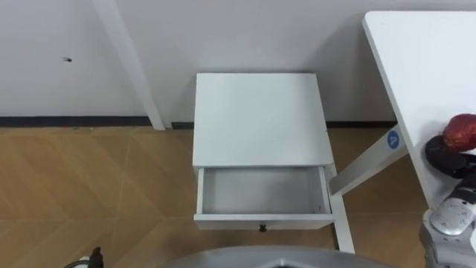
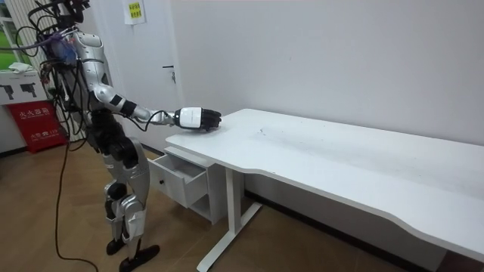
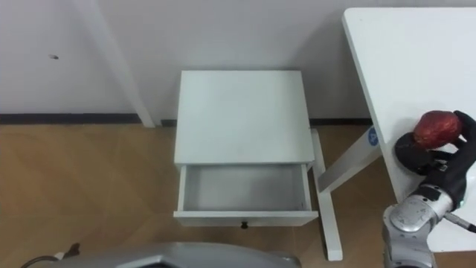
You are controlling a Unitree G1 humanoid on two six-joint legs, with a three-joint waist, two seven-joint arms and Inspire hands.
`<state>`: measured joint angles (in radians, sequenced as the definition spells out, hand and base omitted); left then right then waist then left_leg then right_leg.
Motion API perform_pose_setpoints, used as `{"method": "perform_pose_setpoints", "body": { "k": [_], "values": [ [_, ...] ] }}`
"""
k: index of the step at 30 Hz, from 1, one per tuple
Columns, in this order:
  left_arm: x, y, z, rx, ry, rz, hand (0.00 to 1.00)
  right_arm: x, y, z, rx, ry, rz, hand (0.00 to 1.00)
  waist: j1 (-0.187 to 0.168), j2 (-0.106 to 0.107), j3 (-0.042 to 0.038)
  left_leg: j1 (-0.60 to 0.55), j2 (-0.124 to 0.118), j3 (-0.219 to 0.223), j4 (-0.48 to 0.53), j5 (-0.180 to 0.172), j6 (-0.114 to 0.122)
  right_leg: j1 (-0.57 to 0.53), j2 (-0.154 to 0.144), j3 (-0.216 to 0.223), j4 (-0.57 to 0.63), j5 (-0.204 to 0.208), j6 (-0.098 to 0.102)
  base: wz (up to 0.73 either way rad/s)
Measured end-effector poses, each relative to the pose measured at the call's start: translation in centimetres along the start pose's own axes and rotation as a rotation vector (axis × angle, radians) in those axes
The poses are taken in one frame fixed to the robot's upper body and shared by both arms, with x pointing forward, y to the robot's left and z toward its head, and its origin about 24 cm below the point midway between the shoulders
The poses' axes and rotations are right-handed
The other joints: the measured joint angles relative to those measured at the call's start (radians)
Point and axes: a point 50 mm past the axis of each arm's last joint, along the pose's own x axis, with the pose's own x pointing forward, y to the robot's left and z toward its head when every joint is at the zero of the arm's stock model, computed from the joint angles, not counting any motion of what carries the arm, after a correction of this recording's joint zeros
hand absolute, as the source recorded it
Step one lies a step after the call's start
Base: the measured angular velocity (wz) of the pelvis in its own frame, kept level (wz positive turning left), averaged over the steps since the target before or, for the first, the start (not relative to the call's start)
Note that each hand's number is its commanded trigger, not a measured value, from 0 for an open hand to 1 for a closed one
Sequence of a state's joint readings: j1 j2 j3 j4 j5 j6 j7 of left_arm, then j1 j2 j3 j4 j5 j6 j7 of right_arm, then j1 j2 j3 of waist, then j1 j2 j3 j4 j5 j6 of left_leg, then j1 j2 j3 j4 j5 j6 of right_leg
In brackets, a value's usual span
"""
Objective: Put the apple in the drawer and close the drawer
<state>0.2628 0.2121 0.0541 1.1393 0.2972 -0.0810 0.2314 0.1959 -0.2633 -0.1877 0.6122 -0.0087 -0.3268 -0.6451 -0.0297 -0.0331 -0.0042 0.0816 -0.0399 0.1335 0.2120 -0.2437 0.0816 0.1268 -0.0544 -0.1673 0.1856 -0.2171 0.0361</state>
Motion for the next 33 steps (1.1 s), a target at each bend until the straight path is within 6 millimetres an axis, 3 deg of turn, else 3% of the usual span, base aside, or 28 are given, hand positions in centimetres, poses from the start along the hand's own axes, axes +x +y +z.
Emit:
{"method": "perform_pose_setpoints", "body": {
  "k": [8,16,22,27,33],
  "values": [
    [0.1,0.1,0.4,0.008,-0.012,0.002,0.0,-0.2,0.7,0.3,0.012,-0.012,0.066,1.0,-0.002,0.0,0.0002,-0.003,0.0,0.0,-0.007,0.0,0.0,-0.005,0.0,0.0,0.0,0.002,-0.001,0.0],
    [0.2,-0.4,1.2,0.044,-0.052,-0.023,0.0,-1.0,2.8,2.6,0.069,-0.084,0.223,1.0,-0.016,0.018,0.0028,-0.021,0.005,0.012,0.007,0.0,0.0,-0.02,0.003,0.005,0.001,0.007,-0.003,-0.04],
    [0.3,-0.7,2.4,0.085,-0.091,-0.063,0.0,-2.4,5.4,4.6,0.071,-0.168,0.495,1.0,-0.015,0.024,0.0059,-0.028,0.01,0.015,-0.006,0.004,-0.006,-0.026,0.007,-0.003,0.001,0.013,-0.007,-0.01],
    [0.5,-1.1,3.6,0.124,-0.13,-0.096,0.0,-5.8,8.9,6.2,0.009,-0.259,0.832,1.0,0.019,0.02,0.0114,-0.056,0.01,0.013,0.014,0.005,-0.006,-0.046,0.006,-0.01,0.002,0.014,-0.009,0.05],
    [0.5,-1.3,3.5,0.134,-0.126,-0.139,0.0,-6.9,10.3,8.1,-0.033,-0.366,0.984,1.0,0.039,0.014,0.0132,-0.065,0.009,-0.008,0.018,0.005,-0.006,-0.042,0.004,-0.028,0.0,0.014,-0.009,0.14]
  ]
}}
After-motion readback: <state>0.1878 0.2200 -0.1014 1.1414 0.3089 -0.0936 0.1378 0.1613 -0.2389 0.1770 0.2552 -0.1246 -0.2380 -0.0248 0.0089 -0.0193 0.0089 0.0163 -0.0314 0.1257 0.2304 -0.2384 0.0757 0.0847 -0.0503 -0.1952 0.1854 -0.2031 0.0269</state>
